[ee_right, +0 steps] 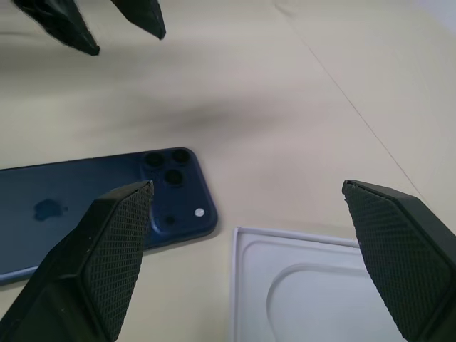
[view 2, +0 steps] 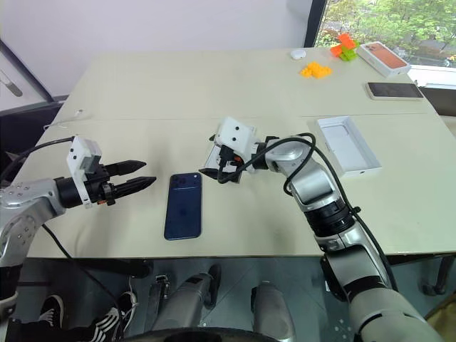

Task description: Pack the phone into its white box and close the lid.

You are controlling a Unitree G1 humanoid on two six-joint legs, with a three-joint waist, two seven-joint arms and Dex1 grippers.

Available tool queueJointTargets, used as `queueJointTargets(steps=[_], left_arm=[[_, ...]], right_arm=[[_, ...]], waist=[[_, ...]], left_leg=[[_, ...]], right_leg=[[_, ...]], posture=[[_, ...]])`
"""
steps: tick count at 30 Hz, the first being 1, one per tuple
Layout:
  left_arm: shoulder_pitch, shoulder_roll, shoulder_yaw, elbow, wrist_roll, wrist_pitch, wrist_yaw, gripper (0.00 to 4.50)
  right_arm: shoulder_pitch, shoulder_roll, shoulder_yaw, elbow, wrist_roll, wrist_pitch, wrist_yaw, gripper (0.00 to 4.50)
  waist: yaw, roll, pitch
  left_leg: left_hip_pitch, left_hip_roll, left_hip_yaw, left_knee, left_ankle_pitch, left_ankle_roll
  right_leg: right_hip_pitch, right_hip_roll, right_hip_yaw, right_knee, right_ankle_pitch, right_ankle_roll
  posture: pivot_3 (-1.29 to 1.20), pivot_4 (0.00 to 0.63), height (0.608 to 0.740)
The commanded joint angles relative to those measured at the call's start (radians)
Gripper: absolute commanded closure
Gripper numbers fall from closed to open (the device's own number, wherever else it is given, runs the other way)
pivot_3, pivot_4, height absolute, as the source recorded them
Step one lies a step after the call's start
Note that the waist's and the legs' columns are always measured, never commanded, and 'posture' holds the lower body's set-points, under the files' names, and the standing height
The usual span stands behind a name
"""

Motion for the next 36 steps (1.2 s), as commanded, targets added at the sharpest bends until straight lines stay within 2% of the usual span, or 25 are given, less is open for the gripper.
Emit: queueJointTargets(steps=[1, 3, 5, 6, 10, 12, 15, 21, 24, 26, 29, 34, 36], left_arm=[[0.008, 0.025, 0.072, -0.026, -0.076, 0.080, 0.010, 1.56], [0.018, 0.039, 0.138, -0.003, -0.231, 0.242, -0.016, 1.02], [0.050, 0.054, 0.188, -0.012, -0.291, 0.303, -0.022, 0.21], [0.063, 0.062, 0.209, -0.016, -0.319, 0.336, -0.016, 0.00], [0.126, 0.088, 0.265, -0.034, -0.371, 0.423, 0.012, 0.00], [0.151, 0.086, 0.282, -0.033, -0.395, 0.465, 0.045, 0.00], [0.148, 0.016, 0.331, 0.022, -0.538, 0.586, 0.141, 0.00], [0.124, -0.116, 0.290, 0.017, -0.602, 0.668, 0.358, 0.00], [0.117, -0.147, 0.250, -0.027, -0.601, 0.683, 0.427, 0.00], [0.093, -0.181, 0.241, -0.032, -0.611, 0.685, 0.509, 0.00], [0.048, -0.241, 0.252, -0.025, -0.724, 0.708, 0.683, 0.00], [0.023, -0.253, 0.200, -0.019, -0.859, 0.715, 0.907, 0.00], [0.026, -0.256, 0.165, -0.008, -0.954, 0.683, 0.979, 0.00]], right_arm=[[0.006, -0.006, -0.023, -0.069, 0.041, -0.033, 0.026, 0.28], [0.037, -0.030, 0.000, -0.103, 0.038, -0.073, 0.059, 0.87], [0.055, -0.047, 0.031, -0.109, -0.015, -0.140, 0.049, 1.83], [0.063, -0.052, 0.041, -0.115, -0.022, -0.155, 0.051, 2.39], [0.084, -0.056, 0.086, -0.136, -0.065, -0.247, 0.055, 4.45], [0.090, -0.057, 0.113, -0.128, -0.106, -0.301, 0.045, 4.45], [0.100, -0.076, 0.173, -0.075, -0.215, -0.430, 0.021, 4.45], [0.091, -0.073, 0.234, 0.050, -0.382, -0.574, -0.065, 4.45], [0.094, -0.077, 0.255, 0.096, -0.450, -0.639, -0.098, 4.45], [0.096, -0.073, 0.260, 0.119, -0.472, -0.661, -0.110, 4.45], [0.099, -0.065, 0.256, 0.144, -0.488, -0.674, -0.122, 4.45], [0.104, -0.054, 0.248, 0.156, -0.490, -0.678, -0.125, 4.45], [0.103, -0.051, 0.249, 0.159, -0.494, -0.680, -0.127, 4.45]], waist=[[0.000, 0.000, 0.000], [0.000, 0.000, 0.000], [-0.001, 0.000, 0.000], [-0.001, 0.000, 0.000], [-0.002, 0.000, 0.000], [-0.002, 0.000, 0.000], [0.002, 0.000, 0.000], [0.005, 0.000, 0.000], [0.005, -0.002, -0.001], [0.005, -0.002, -0.001], [0.006, -0.002, -0.001], [0.004, -0.002, -0.001], [0.004, -0.002, -0.001]], left_leg=[[0.000, 0.000, 0.000, 0.000, 0.000, 0.000], [0.000, 0.000, 0.000, 0.000, 0.000, 0.000], [0.000, 0.000, 0.000, 0.000, 0.000, 0.001], [0.000, 0.000, 0.000, -0.001, 0.000, 0.001], [0.000, 0.001, 0.000, 0.000, 0.000, 0.001], [0.000, 0.001, 0.001, 0.000, 0.000, 0.001], [0.000, 0.001, 0.001, 0.000, -0.001, 0.000], [0.000, 0.001, 0.001, 0.003, -0.001, 0.001], [0.001, 0.001, 0.001, 0.005, 0.000, 0.001], [0.001, 0.001, 0.001, 0.005, 0.000, 0.001], [0.001, 0.001, 0.001, 0.005, 0.000, 0.001], [0.002, 0.002, 0.001, 0.006, 0.000, 0.002], [0.002, 0.002, 0.001, 0.006, 0.000, 0.002]], right_leg=[[0.000, 0.000, 0.000, 0.000, 0.000, 0.000], [0.000, 0.000, 0.000, 0.000, 0.000, 0.000], [0.000, 0.000, 0.000, -0.001, 0.000, 0.000], [0.000, 0.000, 0.000, -0.001, 0.000, 0.000], [0.000, 0.000, 0.000, -0.001, 0.000, 0.000], [0.000, 0.000, 0.001, -0.001, 0.000, -0.001], [0.001, 0.000, 0.001, -0.002, 0.000, -0.001], [0.003, 0.000, 0.001, -0.003, 0.000, -0.002], [0.004, 0.001, 0.001, -0.003, 0.000, -0.002], [0.004, 0.001, 0.001, -0.003, 0.000, -0.002], [0.005, 0.001, 0.000, -0.003, 0.001, -0.002], [0.005, 0.002, 0.000, -0.003, 0.003, 0.002], [0.006, 0.002, 0.000, -0.003, 0.002, 0.002]], posture=[[0.00, 0.150, 0.740], [0.00, 0.150, 0.740], [0.00, 0.150, 0.740], [0.00, 0.150, 0.740], [0.00, 0.150, 0.740], [0.00, 0.150, 0.740], [0.00, 0.150, 0.740], [0.00, 0.150, 0.740], [0.00, 0.150, 0.740], [0.00, 0.150, 0.740], [0.00, 0.150, 0.740], [0.00, 0.150, 0.740], [0.00, 0.150, 0.740]])
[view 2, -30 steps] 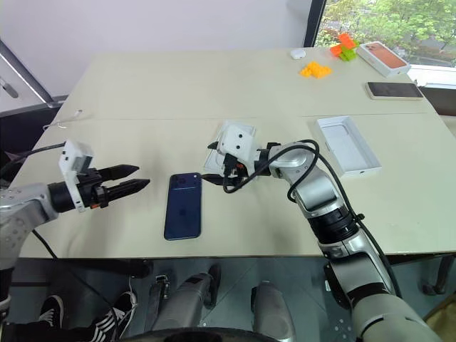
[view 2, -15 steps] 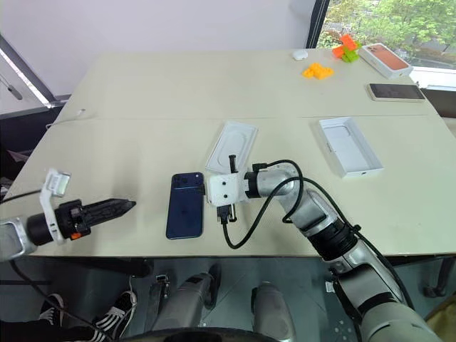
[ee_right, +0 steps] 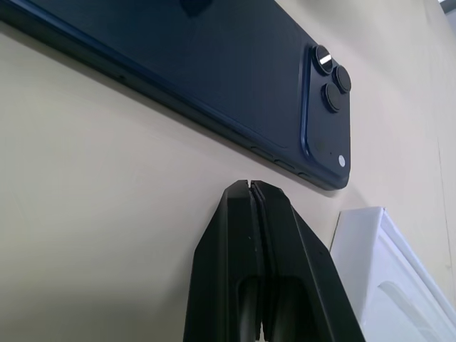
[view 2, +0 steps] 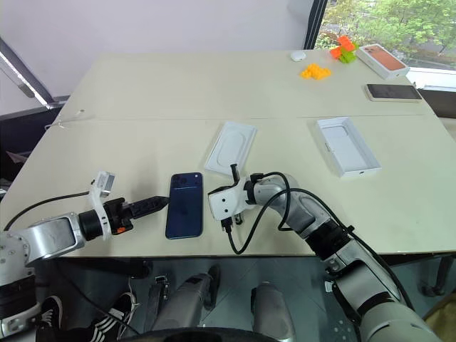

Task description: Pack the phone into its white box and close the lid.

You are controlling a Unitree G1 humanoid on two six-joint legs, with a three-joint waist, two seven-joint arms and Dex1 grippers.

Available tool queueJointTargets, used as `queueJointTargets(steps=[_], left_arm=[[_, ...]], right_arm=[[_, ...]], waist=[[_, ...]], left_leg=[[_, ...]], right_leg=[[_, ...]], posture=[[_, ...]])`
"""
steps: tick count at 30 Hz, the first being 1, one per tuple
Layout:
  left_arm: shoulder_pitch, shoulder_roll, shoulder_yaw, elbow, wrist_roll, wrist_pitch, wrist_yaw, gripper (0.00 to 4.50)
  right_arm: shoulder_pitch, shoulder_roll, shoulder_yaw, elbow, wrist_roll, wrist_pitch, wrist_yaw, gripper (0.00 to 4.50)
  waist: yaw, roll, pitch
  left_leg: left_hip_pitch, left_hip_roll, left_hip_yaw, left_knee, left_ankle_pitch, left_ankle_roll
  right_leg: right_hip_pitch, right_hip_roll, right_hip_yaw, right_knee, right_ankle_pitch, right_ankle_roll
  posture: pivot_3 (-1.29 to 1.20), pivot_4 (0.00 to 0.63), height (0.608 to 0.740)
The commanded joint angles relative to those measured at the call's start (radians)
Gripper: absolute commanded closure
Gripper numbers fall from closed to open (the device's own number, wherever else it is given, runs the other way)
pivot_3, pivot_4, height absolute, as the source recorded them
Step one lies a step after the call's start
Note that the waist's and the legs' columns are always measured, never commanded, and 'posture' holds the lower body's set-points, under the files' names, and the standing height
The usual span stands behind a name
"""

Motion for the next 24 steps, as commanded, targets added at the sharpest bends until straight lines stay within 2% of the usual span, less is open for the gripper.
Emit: queueJointTargets(steps=[1, 11, 24], left_arm=[[0.000, 0.010, -0.054, -0.012, -0.110, -0.027, 0.099, 0.00], [-0.043, 0.062, -0.196, 0.025, -0.241, -0.150, 0.327, 0.00], [-0.041, 0.114, -0.303, 0.036, -0.295, -0.243, 0.352, 0.00]], right_arm=[[-0.001, 0.012, -0.011, -0.007, -0.002, -0.015, -0.010, 4.45], [0.000, 0.017, -0.005, 0.024, -0.030, -0.022, -0.026, 4.45], [0.016, 0.045, 0.029, 0.010, -0.073, -0.026, -0.019, 4.45]], waist=[[0.001, 0.000, 0.000], [0.004, 0.000, -0.001], [0.004, 0.000, -0.002]], left_leg=[[0.000, 0.000, 0.000, 0.000, 0.000, 0.000], [0.002, 0.000, 0.000, 0.002, 0.000, -0.001], [0.004, 0.000, 0.000, 0.002, -0.001, -0.001]], right_leg=[[0.000, 0.000, 0.000, 0.000, 0.000, 0.000], [0.003, 0.000, 0.000, 0.000, -0.001, -0.004], [0.005, 0.000, 0.000, 0.000, -0.001, -0.005]], posture=[[0.00, 0.150, 0.740], [0.00, 0.150, 0.740], [0.00, 0.150, 0.740]])
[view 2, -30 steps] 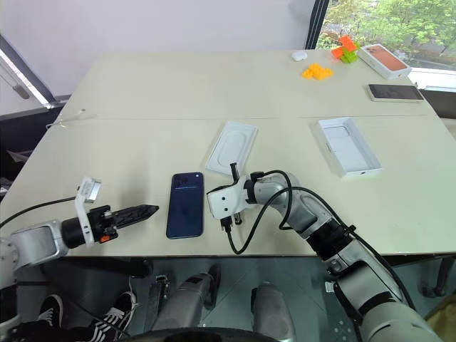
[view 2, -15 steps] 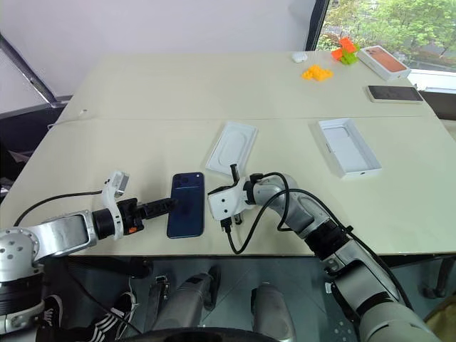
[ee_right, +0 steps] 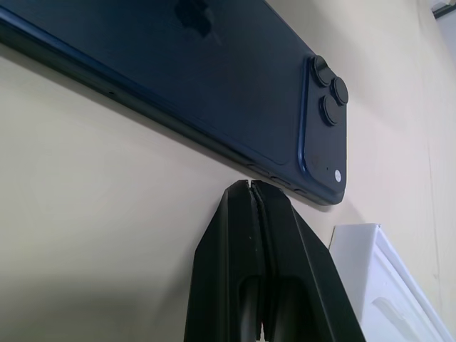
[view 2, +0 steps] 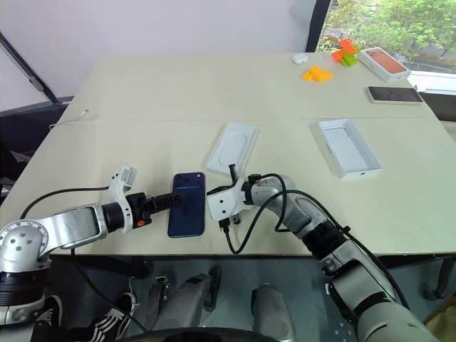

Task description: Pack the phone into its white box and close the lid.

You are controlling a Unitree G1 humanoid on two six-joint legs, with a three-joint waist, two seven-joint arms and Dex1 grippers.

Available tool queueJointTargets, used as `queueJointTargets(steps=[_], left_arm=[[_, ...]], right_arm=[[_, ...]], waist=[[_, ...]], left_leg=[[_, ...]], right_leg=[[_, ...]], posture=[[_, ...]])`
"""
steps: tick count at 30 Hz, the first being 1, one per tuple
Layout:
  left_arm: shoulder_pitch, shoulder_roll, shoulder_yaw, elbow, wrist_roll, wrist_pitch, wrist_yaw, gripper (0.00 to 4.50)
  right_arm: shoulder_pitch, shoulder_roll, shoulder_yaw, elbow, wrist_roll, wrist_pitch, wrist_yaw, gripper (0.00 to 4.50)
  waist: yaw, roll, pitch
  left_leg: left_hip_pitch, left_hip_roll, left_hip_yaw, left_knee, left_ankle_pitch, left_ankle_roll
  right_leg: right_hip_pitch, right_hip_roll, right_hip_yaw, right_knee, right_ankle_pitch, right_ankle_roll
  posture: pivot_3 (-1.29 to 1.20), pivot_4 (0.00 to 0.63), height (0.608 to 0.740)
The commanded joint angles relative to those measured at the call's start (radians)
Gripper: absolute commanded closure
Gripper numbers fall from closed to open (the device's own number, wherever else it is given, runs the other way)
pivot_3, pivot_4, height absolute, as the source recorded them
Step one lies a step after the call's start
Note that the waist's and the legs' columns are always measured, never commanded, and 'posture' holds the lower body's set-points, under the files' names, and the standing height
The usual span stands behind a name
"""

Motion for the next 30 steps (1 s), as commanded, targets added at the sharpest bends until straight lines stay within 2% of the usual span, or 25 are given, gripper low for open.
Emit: queueJointTargets(steps=[1, 10, 14, 23, 30], left_arm=[[-0.002, 0.009, -0.039, 0.013, -0.007, -0.013, 0.006, 0.00], [0.001, 0.012, -0.074, 0.001, -0.021, -0.049, 0.008, 0.00], [-0.006, 0.005, -0.091, -0.001, -0.017, -0.057, 0.007, 0.00], [-0.021, -0.009, -0.095, -0.007, -0.043, -0.081, 0.022, 0.00], [-0.046, -0.007, -0.090, -0.035, -0.097, -0.107, 0.033, 0.00]], right_arm=[[0.015, 0.017, 0.034, -0.020, -0.025, -0.010, 0.008, 4.45], [-0.001, 0.077, 0.058, -0.008, -0.058, -0.008, 0.004, 4.45], [-0.004, 0.096, 0.068, 0.010, -0.073, -0.013, 0.003, 4.45], [0.004, 0.135, 0.075, 0.053, -0.092, -0.023, -0.010, 4.45], [0.006, 0.122, 0.064, 0.057, -0.093, -0.033, -0.007, 4.45]], waist=[[0.000, 0.000, 0.000], [-0.002, 0.000, -0.002], [-0.006, 0.000, -0.002], [-0.008, 0.000, -0.006], [-0.006, 0.000, -0.006]], left_leg=[[0.000, 0.000, 0.000, 0.000, 0.000, 0.000], [0.002, 0.000, 0.000, 0.000, 0.000, 0.000], [0.014, 0.001, 0.000, -0.002, -0.001, 0.000], [0.015, 0.007, 0.004, -0.002, -0.002, 0.001], [0.014, 0.009, 0.005, -0.002, -0.002, 0.001]], right_leg=[[0.000, 0.000, 0.000, 0.000, 0.000, 0.000], [0.001, 0.000, 0.000, 0.000, 0.000, 0.000], [0.014, 0.000, 0.000, -0.005, -0.001, -0.001], [0.014, -0.002, -0.003, -0.008, 0.002, -0.005], [0.013, -0.005, -0.009, -0.010, 0.003, -0.007]], posture=[[0.00, 0.150, 0.740], [0.00, 0.150, 0.740], [0.00, 0.150, 0.740], [0.00, 0.150, 0.740], [0.00, 0.150, 0.740]])
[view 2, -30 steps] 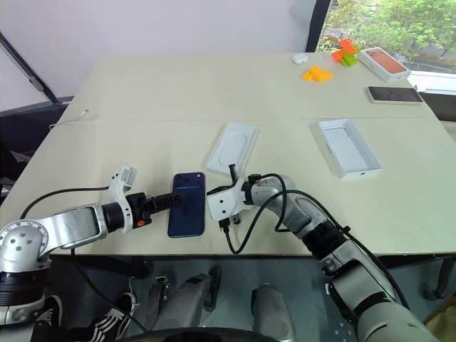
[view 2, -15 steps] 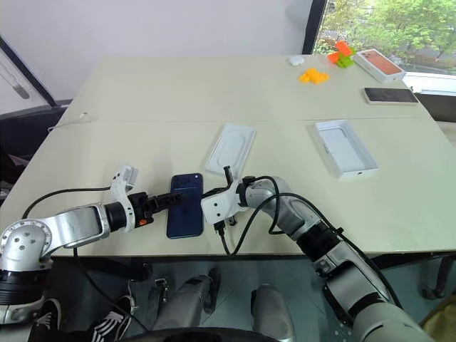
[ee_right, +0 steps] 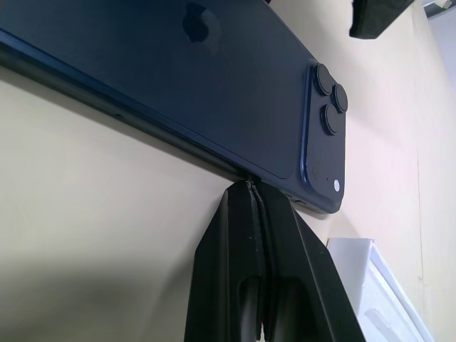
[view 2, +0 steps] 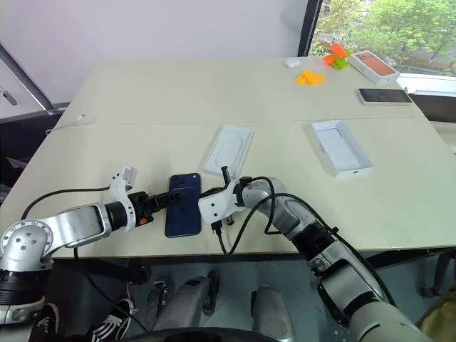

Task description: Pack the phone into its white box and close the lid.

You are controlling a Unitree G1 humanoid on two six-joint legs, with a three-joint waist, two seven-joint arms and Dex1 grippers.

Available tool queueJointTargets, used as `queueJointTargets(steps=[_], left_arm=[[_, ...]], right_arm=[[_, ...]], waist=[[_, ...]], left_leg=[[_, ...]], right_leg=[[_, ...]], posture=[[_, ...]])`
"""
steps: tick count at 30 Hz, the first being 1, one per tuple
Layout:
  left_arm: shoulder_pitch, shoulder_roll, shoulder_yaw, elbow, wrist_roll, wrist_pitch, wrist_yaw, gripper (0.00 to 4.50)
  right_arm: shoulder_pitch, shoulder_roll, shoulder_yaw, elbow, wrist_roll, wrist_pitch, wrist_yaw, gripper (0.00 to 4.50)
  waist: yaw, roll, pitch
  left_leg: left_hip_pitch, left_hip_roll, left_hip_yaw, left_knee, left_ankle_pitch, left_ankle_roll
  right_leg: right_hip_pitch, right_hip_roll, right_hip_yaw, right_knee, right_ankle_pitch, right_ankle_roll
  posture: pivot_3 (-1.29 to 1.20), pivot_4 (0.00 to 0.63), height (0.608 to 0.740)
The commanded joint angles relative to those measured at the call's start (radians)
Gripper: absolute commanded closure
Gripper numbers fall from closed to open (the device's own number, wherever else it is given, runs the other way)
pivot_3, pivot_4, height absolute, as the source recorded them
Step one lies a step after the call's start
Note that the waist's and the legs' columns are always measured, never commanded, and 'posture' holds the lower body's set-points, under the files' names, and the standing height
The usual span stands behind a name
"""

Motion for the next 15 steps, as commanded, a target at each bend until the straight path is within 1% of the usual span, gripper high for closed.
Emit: queueJointTargets(steps=[1, 4, 8, 12, 15], left_arm=[[-0.045, -0.027, -0.030, -0.042, -0.084, -0.029, -0.024, 0.00], [-0.047, -0.015, -0.040, -0.049, -0.083, -0.026, -0.026, 0.00], [-0.040, -0.023, -0.036, -0.053, -0.124, -0.050, -0.025, 0.00], [-0.035, 0.002, -0.031, -0.064, -0.124, -0.050, -0.032, 0.00], [-0.031, -0.004, -0.021, -0.079, -0.177, -0.081, -0.027, 0.00]], right_arm=[[0.011, 0.037, 0.055, 0.009, 0.002, -0.018, 0.014, 4.45], [0.008, 0.035, 0.051, 0.011, 0.002, -0.018, 0.016, 4.45], [0.009, 0.035, 0.048, 0.012, -0.001, -0.015, 0.015, 4.45], [0.015, 0.039, 0.046, 0.001, 0.009, -0.007, 0.023, 4.45], [0.013, 0.044, 0.045, -0.002, 0.013, -0.006, 0.026, 4.45]], waist=[[0.001, 0.000, 0.000], [0.001, 0.000, 0.000], [0.003, 0.000, 0.001], [0.002, -0.001, 0.001], [-0.003, -0.001, 0.001]], left_leg=[[0.000, 0.000, 0.000, 0.000, 0.000, 0.000], [-0.001, 0.000, 0.000, 0.000, 0.000, 0.000], [-0.002, 0.000, 0.000, -0.001, -0.001, 0.001], [-0.002, 0.000, 0.000, -0.001, -0.001, 0.001], [-0.004, 0.000, 0.001, -0.001, -0.002, 0.002]], right_leg=[[0.000, 0.000, 0.000, 0.000, 0.000, 0.000], [-0.001, -0.001, -0.001, -0.001, 0.000, 0.000], [-0.001, -0.001, -0.001, -0.003, 0.000, 0.000], [-0.002, -0.001, -0.001, -0.003, 0.000, 0.000], [-0.001, -0.002, -0.001, -0.006, 0.000, 0.000]], posture=[[0.00, 0.150, 0.740], [0.00, 0.150, 0.740], [0.00, 0.150, 0.740], [0.00, 0.150, 0.740], [0.00, 0.150, 0.740]])
